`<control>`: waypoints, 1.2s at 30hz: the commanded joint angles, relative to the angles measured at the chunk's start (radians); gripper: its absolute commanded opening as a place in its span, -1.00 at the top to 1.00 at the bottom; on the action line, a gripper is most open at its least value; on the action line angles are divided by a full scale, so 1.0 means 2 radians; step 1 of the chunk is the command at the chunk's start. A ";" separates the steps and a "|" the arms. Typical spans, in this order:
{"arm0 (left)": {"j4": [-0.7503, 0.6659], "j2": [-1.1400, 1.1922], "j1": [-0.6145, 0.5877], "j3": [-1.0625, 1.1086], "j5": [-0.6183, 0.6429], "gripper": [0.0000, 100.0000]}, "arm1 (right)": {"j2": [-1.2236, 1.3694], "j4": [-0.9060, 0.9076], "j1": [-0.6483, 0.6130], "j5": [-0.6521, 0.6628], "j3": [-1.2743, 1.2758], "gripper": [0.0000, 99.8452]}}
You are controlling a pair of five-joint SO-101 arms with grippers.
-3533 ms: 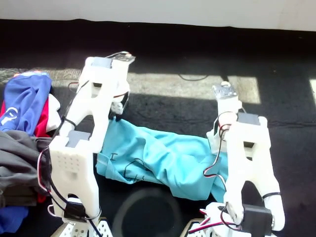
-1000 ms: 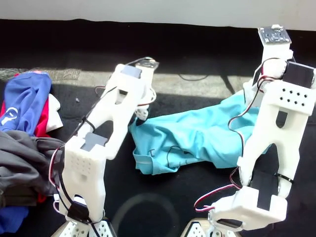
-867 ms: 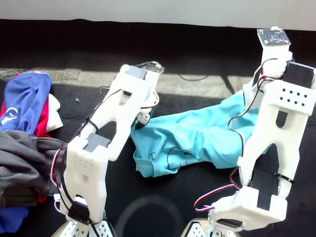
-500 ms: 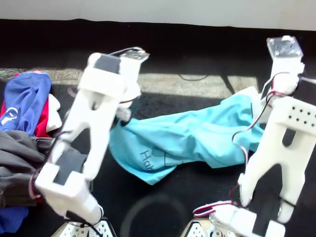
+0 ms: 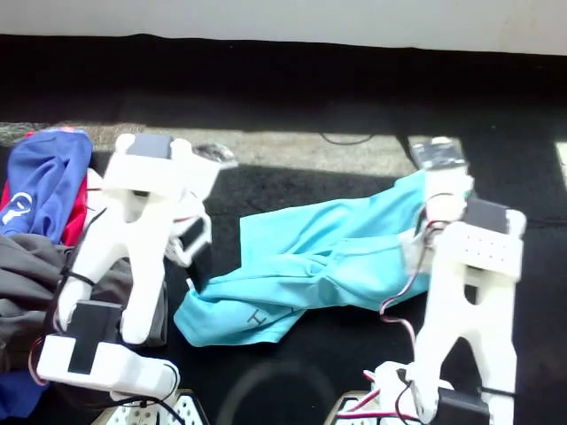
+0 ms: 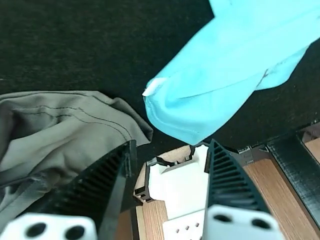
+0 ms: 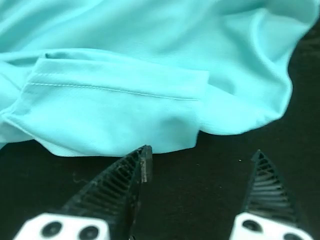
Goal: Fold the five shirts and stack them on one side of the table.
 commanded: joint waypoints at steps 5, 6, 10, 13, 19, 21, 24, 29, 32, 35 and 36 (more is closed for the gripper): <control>-0.056 0.004 -0.044 -0.019 -0.002 0.54 | -0.018 -0.114 -0.071 -0.074 0.034 0.40; -0.071 0.011 -0.046 -0.008 -0.002 0.54 | -0.016 -0.129 -0.079 -0.095 0.025 0.40; -0.097 0.036 -0.053 0.008 -0.002 0.54 | 0.054 -0.133 -0.142 -0.120 -0.023 0.40; -0.097 0.041 -0.067 0.007 -0.002 0.54 | 0.158 -0.117 -0.177 -0.120 -0.083 0.40; -0.097 0.040 -0.107 0.007 -0.002 0.54 | 0.333 -0.063 -0.217 -0.120 -0.237 0.40; -0.097 0.040 -0.119 0.007 -0.002 0.54 | 0.371 -0.043 -0.228 -0.117 -0.275 0.40; -0.097 0.040 -0.133 0.007 -0.003 0.54 | 0.422 -0.031 -0.238 -0.117 -0.314 0.40; -0.097 0.040 -0.139 0.007 -0.003 0.54 | 0.501 -0.033 -0.232 -0.117 -0.366 0.40; -0.097 0.040 -0.138 0.006 -0.003 0.54 | 0.537 -0.030 -0.226 -0.117 -0.399 0.42; -0.097 0.040 -0.137 0.006 -0.003 0.54 | 0.548 -0.031 -0.216 -0.120 -0.434 0.68; -0.097 0.040 -0.137 0.006 -0.003 0.54 | 0.547 -0.033 -0.213 -0.120 -0.446 0.80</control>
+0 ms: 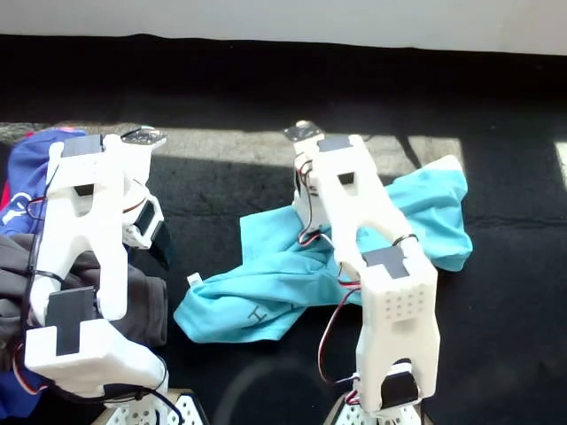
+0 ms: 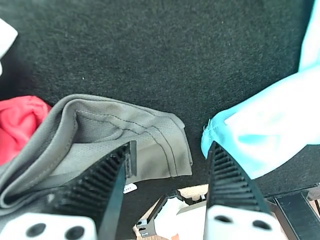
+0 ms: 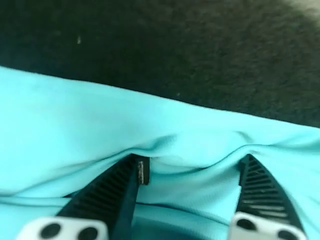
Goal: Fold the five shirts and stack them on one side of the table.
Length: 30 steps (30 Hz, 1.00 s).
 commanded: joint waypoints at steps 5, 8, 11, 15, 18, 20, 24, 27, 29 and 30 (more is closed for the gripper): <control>-0.004 -0.003 -0.003 -0.004 -0.003 0.54 | 0.007 0.013 0.016 -0.002 -0.147 0.99; -0.003 -0.003 -0.006 -0.023 -0.003 0.54 | 0.007 0.035 0.016 -0.002 -0.227 0.99; -0.002 -0.003 -0.011 -0.061 -0.003 0.54 | 0.010 0.045 0.016 -0.002 -0.299 0.99; 0.028 -0.003 -0.010 -0.118 -0.002 0.54 | 0.010 0.046 0.027 -0.002 -0.361 0.98; 0.055 -0.003 -0.007 -0.154 -0.002 0.54 | 0.010 0.047 0.046 -0.002 -0.372 0.88; 0.061 -0.003 -0.008 -0.165 -0.002 0.54 | 0.010 0.059 0.057 -0.002 -0.372 0.70; 0.061 0.001 -0.008 -0.168 -0.002 0.54 | 0.008 0.105 0.063 -0.002 -0.376 0.48; 0.061 0.002 -0.008 -0.168 -0.002 0.54 | 0.003 0.148 0.049 -0.002 -0.388 0.47; 0.061 0.002 -0.010 -0.168 -0.002 0.54 | 0.000 0.189 0.033 0.002 -0.408 0.47; 0.061 0.002 -0.010 -0.168 -0.002 0.54 | 0.000 0.206 0.023 0.002 -0.414 0.47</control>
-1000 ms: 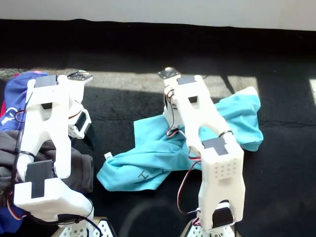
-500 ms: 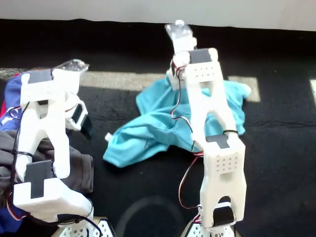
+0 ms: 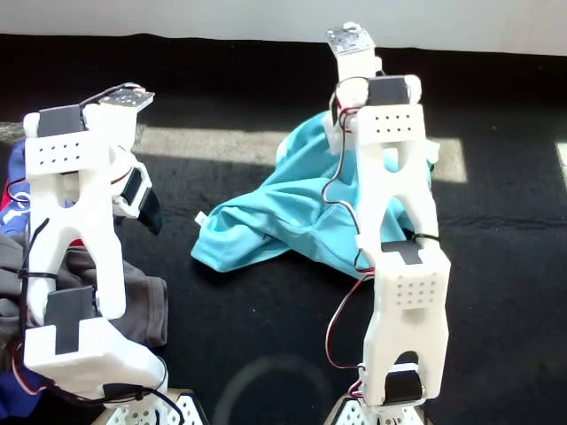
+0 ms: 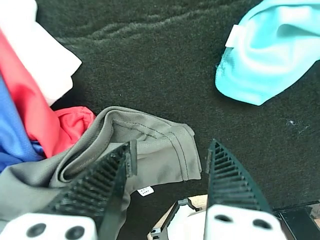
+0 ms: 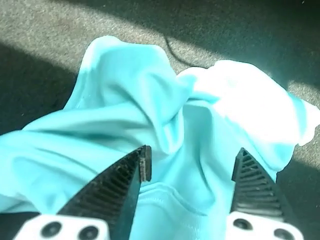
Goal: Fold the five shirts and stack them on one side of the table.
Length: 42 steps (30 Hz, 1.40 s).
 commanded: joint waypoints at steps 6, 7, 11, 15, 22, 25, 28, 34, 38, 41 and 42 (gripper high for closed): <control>0.004 -0.003 -0.014 -0.018 -0.002 0.54 | -0.016 0.058 -0.086 0.043 0.007 0.47; 0.004 -0.003 -0.017 -0.018 -0.002 0.54 | -0.015 0.058 -0.097 0.047 0.023 0.47; 0.003 -0.003 -0.022 -0.018 -0.002 0.54 | -0.014 0.056 -0.143 0.074 0.088 0.47; 0.003 -0.003 -0.021 -0.018 -0.002 0.54 | -0.013 0.024 -0.168 0.081 0.144 0.47; 0.003 -0.003 -0.021 -0.018 -0.002 0.54 | -0.013 -0.048 -0.144 0.083 0.259 0.49; 0.003 -0.003 -0.020 -0.017 -0.002 0.54 | -0.018 -0.047 -0.127 0.083 0.262 0.79; 0.003 -0.003 -0.019 -0.017 -0.002 0.54 | -0.019 -0.046 -0.108 0.082 0.261 0.95; 0.003 -0.003 -0.018 -0.017 -0.002 0.54 | -0.067 0.021 -0.082 0.082 0.220 0.99; 0.002 -0.003 -0.013 -0.019 0.028 0.54 | -0.151 0.059 -0.072 0.080 0.241 0.99; 0.004 -0.003 0.003 -0.018 0.062 0.54 | -0.225 0.056 -0.060 0.084 0.347 0.99; 0.005 -0.003 0.010 -0.017 0.070 0.54 | -0.247 0.056 -0.060 0.088 0.385 0.99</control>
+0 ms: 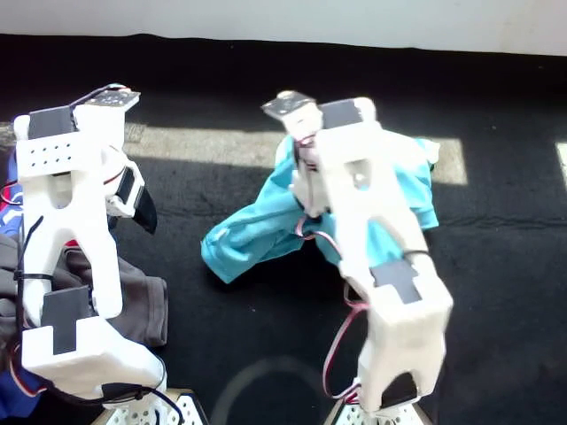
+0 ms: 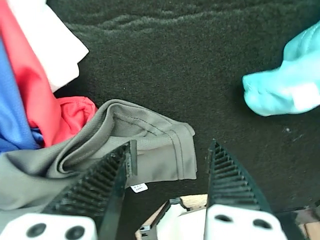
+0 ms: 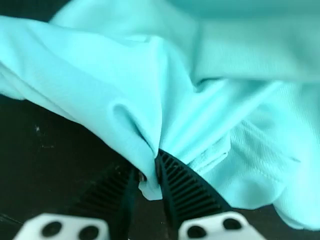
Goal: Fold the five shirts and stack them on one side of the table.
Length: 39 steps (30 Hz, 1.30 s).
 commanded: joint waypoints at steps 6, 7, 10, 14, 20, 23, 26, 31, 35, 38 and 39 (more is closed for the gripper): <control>0.034 -0.003 0.089 -0.017 0.038 0.54 | -0.213 -0.053 0.029 0.030 0.298 0.99; 0.037 -0.005 0.100 -0.016 0.038 0.54 | -0.234 -0.070 0.035 0.033 0.334 0.99; 0.037 -0.007 0.127 -0.007 0.038 0.54 | -0.287 -0.109 0.063 0.048 0.433 0.99; 0.037 -0.007 0.172 0.040 0.035 0.54 | -0.333 -0.152 0.086 0.068 0.529 0.98; 0.031 -0.009 0.250 0.127 0.033 0.54 | -0.365 -0.171 0.088 0.068 0.558 0.67; -0.002 -0.033 0.268 0.170 0.035 0.54 | -0.397 -0.169 0.088 0.068 0.542 0.48; -0.044 -0.084 0.281 0.227 0.037 0.54 | -0.442 -0.151 0.088 0.068 0.517 0.48; -0.144 -0.144 0.291 0.344 0.075 0.53 | -0.510 -0.082 0.088 0.068 0.459 0.48; -0.213 -0.136 0.326 0.391 0.112 0.53 | -0.535 -0.059 0.088 0.068 0.455 0.48; -0.225 -0.132 0.354 0.390 0.151 0.53 | -0.536 -0.061 0.088 0.068 0.485 0.48; -0.229 -0.132 0.363 0.392 0.161 0.53 | -0.539 -0.064 0.088 0.068 0.494 0.48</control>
